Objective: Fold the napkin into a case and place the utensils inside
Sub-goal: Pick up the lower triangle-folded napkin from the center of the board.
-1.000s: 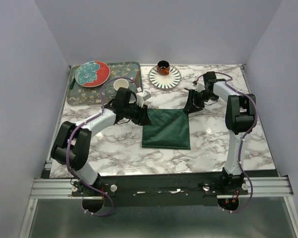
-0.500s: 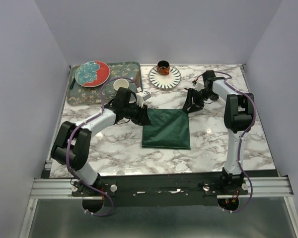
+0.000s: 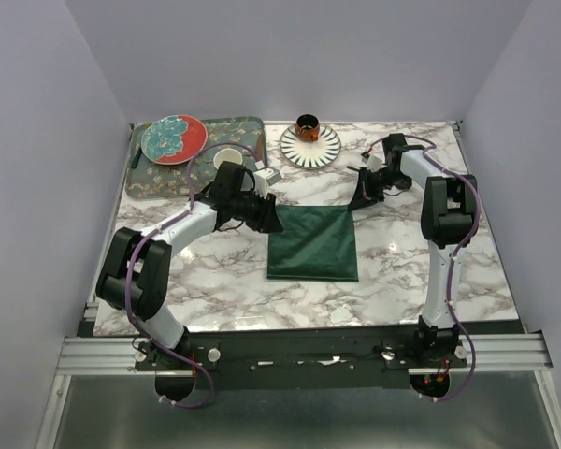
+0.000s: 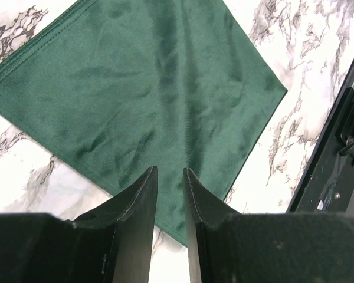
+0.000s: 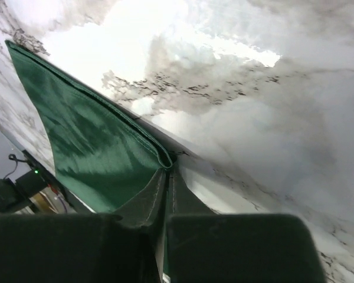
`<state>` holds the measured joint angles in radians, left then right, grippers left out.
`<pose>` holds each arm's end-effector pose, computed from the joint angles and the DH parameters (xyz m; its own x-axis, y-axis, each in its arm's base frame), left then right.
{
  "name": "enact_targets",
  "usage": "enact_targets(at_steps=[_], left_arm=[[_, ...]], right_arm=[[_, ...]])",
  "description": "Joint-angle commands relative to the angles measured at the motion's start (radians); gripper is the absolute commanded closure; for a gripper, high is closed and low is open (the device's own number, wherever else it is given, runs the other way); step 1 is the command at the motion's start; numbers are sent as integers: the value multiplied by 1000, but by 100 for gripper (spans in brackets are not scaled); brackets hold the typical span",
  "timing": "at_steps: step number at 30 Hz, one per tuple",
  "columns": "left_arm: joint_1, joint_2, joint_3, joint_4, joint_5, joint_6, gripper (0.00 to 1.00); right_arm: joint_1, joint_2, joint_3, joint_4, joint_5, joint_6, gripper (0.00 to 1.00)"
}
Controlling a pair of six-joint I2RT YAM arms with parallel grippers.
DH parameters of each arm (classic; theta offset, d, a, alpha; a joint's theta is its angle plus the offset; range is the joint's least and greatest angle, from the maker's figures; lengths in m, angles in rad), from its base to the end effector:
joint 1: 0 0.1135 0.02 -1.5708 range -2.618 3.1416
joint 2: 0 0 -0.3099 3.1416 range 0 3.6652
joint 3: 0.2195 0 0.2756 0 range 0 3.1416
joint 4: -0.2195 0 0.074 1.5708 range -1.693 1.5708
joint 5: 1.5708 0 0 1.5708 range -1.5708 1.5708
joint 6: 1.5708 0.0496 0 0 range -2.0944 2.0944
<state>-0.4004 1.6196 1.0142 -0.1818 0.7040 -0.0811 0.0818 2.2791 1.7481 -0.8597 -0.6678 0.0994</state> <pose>0.3276 -0.1735 0.2401 -0.7084 0.2328 -0.6664 0.6626 0.5445 -0.5142 0.5000 0.0718 0.1533 -0.9930 -0.0032 -0.1178 -0.0765 0.7777 0.6240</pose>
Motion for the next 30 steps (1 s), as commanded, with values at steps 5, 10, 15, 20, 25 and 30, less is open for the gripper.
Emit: enact_targets(at_steps=[5, 10, 15, 20, 25, 30], left_arm=[[34, -1, 35, -38, -23, 15, 65], [67, -12, 35, -50, -43, -3, 65], [94, -36, 24, -56, -60, -9, 61], [115, -73, 11, -73, -69, -9, 59], [143, -105, -8, -82, -75, -20, 59], [156, -130, -22, -88, -89, -23, 59]], right_arm=[[-1, -85, -36, 11, -90, -173, 99], [9, -121, -68, 7, -89, -268, 99], [39, -165, -105, 14, -69, -343, 99], [91, -207, -136, 21, -36, -438, 99], [136, -240, -160, 19, -16, -527, 99], [196, -286, -196, 5, 13, -639, 99]])
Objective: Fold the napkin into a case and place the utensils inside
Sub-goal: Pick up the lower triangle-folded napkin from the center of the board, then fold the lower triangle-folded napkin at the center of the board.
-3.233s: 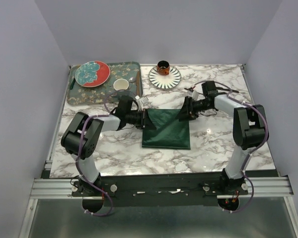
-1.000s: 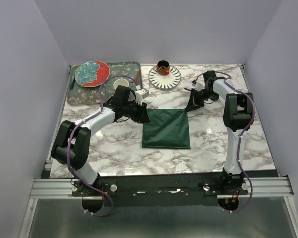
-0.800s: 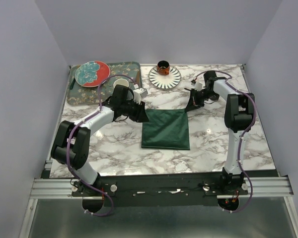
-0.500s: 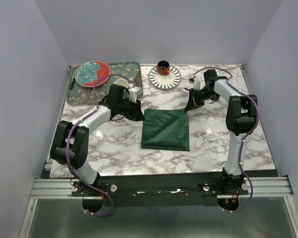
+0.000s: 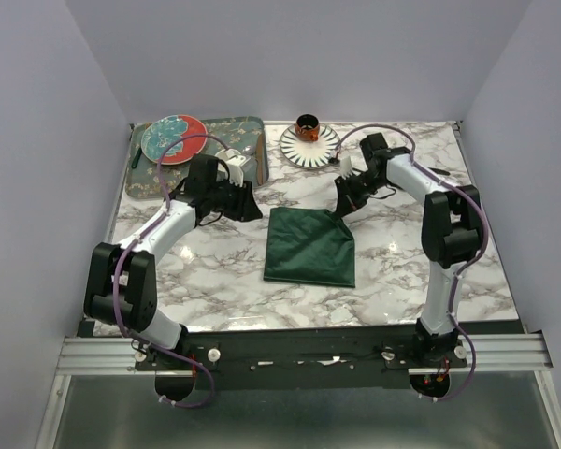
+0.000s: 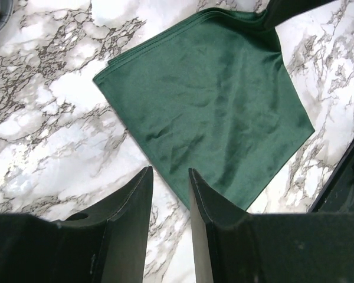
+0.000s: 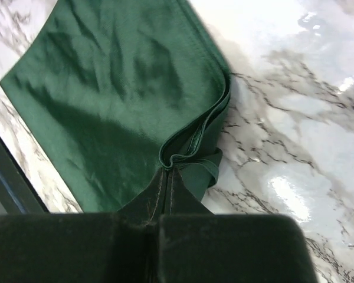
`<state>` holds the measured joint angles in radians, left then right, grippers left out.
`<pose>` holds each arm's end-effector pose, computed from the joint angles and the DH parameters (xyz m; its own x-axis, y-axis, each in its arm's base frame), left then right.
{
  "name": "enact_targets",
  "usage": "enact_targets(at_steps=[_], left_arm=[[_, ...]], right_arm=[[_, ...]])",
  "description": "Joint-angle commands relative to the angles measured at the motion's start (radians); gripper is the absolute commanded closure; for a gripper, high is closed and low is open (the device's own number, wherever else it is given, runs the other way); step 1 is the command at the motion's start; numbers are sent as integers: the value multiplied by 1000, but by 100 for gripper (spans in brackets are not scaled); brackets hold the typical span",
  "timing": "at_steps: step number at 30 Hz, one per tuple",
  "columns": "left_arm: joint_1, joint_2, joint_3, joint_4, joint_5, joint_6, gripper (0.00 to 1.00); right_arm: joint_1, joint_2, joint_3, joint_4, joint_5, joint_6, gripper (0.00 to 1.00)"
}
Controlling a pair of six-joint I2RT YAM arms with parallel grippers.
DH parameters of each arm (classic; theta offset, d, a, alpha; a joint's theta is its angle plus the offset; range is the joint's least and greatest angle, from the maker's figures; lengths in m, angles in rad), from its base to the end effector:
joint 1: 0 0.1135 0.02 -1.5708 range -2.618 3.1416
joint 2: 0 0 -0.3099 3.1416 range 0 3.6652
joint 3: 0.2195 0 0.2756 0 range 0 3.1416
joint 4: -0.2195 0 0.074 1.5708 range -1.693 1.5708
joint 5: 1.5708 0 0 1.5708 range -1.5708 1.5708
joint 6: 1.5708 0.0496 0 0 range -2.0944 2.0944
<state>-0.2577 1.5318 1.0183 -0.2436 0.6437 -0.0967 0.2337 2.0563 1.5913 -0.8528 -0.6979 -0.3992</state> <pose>0.3350 -0.1191 0.2652 -0.7214 0.1103 -0.6836 0.5586 0.6761 -0.4804 0.4401 0.1375 0.2122 -0.7380 -0.4818 -0.4724 -0.6737 0.5653 0.4759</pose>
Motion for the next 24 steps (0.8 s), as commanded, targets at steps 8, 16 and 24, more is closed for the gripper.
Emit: enact_targets(at_steps=[8, 16, 24], left_arm=[[37, -65, -43, -33, -36, -24, 59], [41, -82, -60, -37, -44, -11, 59], [41, -93, -63, -46, -32, 97, 59]], right_arm=[[128, -157, -152, 0, 89, -406, 99], [184, -298, -347, 31, 132, -728, 99], [205, -456, -553, 113, 176, -1033, 99]])
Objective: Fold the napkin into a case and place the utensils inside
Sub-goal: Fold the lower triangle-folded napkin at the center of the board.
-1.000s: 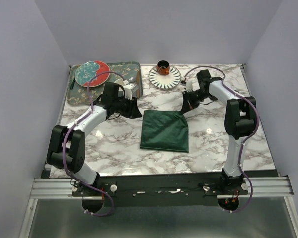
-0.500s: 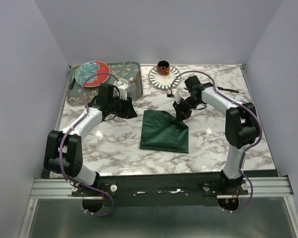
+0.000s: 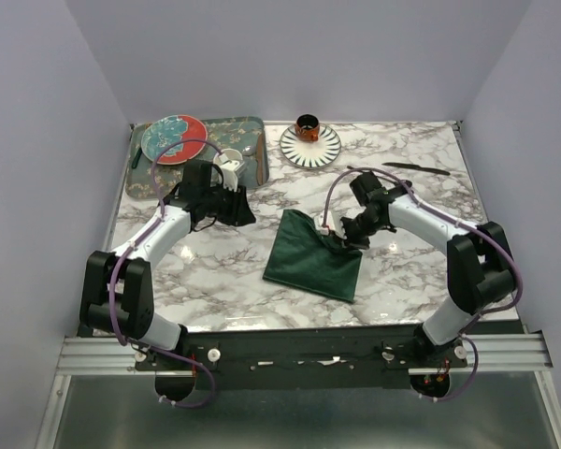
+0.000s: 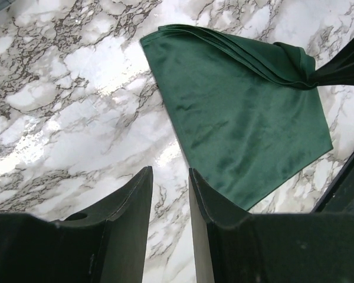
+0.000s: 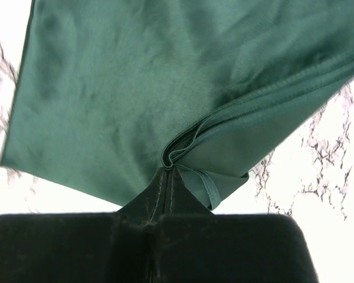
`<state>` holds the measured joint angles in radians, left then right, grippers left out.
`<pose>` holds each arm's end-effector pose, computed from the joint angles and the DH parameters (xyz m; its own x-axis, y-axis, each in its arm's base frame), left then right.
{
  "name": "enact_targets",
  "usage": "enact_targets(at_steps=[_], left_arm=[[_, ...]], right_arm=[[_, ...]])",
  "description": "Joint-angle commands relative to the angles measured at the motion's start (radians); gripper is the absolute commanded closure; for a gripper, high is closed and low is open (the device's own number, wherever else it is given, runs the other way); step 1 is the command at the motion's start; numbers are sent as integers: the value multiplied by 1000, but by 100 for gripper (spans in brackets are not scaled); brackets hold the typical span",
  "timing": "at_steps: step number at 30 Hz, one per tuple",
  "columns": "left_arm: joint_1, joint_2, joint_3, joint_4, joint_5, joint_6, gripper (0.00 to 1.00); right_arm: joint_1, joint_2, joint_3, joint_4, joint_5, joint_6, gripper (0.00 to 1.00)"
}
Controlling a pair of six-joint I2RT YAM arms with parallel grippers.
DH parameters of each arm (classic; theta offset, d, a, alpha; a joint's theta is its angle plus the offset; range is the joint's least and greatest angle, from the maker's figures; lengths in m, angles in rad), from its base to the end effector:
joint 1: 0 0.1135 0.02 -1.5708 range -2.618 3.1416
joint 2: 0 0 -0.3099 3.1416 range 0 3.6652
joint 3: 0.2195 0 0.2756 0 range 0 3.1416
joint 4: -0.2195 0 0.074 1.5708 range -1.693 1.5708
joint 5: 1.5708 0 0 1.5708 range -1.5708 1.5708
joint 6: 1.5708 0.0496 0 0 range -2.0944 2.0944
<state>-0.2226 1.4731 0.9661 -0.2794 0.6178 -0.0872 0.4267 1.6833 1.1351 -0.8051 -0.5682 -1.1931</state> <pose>0.3203 -0.1020 0.2628 -0.7382 0.0943 -0.6680 0.5167 0.7156 -0.4700 0.2990 0.1653 0.2194 0.0947 -0.8176 -0.5680 -0.9939 -0.1104 -0.0068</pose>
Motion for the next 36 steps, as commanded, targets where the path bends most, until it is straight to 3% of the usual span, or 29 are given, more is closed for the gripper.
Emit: enact_targets(at_steps=[1, 8, 9, 16, 20, 26, 36], left_arm=[[6, -42, -7, -17, -1, 130, 58], [2, -76, 20, -63, 80, 628, 39], [-4, -68, 31, -76, 98, 779, 36], [-79, 137, 242, -220, 154, 1225, 30], [-162, 240, 309, -238, 120, 1352, 29], [-251, 374, 368, -201, 102, 1406, 28], [-276, 510, 526, -267, 134, 1393, 50]], right_arm=[[14, -97, -119, 76, 48, -287, 99], [21, -177, -250, 159, 77, -454, 99], [21, -178, -256, 162, 80, -461, 99], [23, -221, -313, 195, 87, -525, 99], [21, -237, -330, 198, 79, -540, 99], [20, -263, -345, 201, 79, -548, 99], [20, -287, -379, 215, 76, -576, 99]])
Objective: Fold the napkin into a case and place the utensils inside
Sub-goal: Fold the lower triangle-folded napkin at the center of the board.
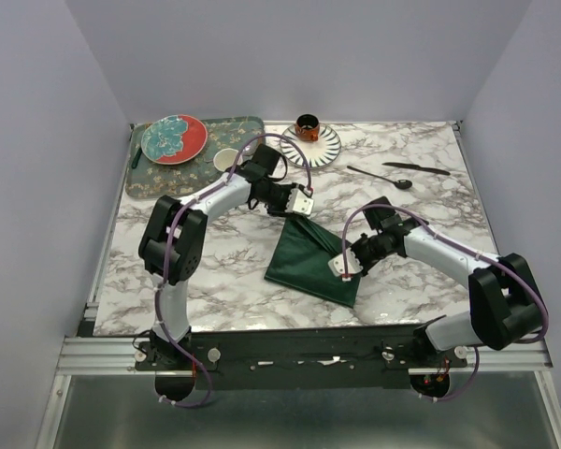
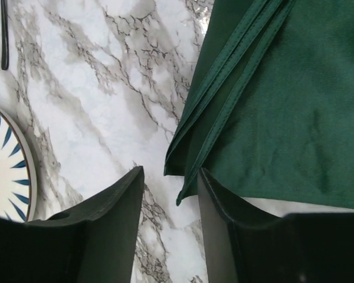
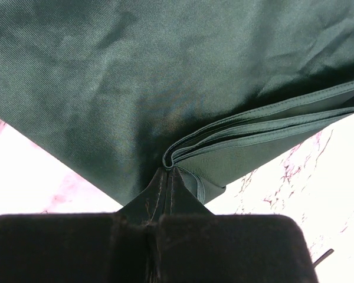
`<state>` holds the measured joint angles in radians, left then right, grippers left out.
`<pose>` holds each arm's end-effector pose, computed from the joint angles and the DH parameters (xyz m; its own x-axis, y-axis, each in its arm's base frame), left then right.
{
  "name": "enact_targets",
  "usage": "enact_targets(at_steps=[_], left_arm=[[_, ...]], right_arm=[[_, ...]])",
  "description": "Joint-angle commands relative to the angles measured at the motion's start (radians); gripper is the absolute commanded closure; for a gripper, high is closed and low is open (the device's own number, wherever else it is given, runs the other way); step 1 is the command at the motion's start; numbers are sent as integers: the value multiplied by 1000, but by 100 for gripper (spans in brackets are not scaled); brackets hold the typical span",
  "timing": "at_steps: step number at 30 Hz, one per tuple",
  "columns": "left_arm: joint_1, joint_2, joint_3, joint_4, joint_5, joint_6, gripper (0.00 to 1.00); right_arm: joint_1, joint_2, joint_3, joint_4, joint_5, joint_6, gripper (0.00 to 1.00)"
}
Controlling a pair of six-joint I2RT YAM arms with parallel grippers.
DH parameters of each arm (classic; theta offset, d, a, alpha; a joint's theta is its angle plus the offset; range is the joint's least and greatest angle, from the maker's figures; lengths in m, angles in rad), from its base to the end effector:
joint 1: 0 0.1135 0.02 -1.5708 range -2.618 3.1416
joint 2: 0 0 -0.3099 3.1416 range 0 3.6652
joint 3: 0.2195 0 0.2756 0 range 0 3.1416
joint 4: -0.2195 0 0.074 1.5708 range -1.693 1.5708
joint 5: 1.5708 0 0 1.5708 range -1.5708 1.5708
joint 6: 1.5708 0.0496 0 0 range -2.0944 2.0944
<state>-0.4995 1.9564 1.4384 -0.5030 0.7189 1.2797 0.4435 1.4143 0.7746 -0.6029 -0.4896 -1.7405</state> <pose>0.3865 -0.2481 0.2247 0.4198 0.5921 -0.6879 0.9071 -0.2489 0.3394 0.2260 0.1332 0.1957 0.6526 -0.6530 -0.3843 -0.7557 -0.5240 -0.3929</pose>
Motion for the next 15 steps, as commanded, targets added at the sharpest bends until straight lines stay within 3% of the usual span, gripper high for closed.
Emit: enact_targets(at_steps=[1, 15], left_arm=[[1, 41, 68, -52, 28, 32, 50], [-23, 130, 119, -42, -42, 56, 52]], right_arm=[[3, -18, -18, 14, -3, -31, 99], [3, -25, -26, 18, -20, -21, 99]])
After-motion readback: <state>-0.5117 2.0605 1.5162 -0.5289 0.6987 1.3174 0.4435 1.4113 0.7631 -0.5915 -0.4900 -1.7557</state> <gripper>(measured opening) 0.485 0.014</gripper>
